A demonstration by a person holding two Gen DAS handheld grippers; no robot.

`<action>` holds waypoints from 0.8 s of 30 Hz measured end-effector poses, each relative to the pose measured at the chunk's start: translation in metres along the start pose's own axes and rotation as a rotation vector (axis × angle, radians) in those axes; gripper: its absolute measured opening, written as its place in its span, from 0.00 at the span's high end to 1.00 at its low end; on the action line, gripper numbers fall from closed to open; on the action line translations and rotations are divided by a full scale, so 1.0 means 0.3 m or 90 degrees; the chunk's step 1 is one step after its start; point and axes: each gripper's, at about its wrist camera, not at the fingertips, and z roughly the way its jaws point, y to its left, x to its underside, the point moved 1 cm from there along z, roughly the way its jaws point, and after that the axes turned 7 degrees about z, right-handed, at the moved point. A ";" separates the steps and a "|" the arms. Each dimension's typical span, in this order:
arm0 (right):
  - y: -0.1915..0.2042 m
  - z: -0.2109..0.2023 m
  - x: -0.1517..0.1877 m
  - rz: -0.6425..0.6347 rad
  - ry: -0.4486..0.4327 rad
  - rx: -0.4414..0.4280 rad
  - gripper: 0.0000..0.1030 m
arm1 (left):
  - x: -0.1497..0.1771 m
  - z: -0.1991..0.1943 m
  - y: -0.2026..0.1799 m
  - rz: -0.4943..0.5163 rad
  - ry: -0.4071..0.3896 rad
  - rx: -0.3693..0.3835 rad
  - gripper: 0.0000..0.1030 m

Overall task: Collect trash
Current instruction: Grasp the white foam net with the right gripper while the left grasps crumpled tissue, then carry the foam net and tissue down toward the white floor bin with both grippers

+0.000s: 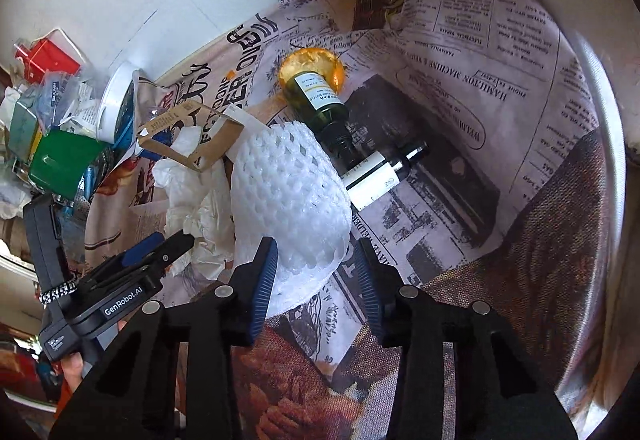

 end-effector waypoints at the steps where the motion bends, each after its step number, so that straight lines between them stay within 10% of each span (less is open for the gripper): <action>1: -0.002 0.007 -0.001 0.000 0.000 -0.004 0.66 | 0.003 0.005 0.000 -0.004 0.001 0.006 0.41; 8: 0.014 0.039 0.009 -0.040 0.011 0.007 0.79 | 0.014 0.011 -0.022 -0.008 -0.007 0.042 0.73; 24: 0.121 -0.177 0.128 -0.026 -0.108 0.044 0.88 | 0.084 -0.314 0.012 0.067 -0.095 0.063 0.81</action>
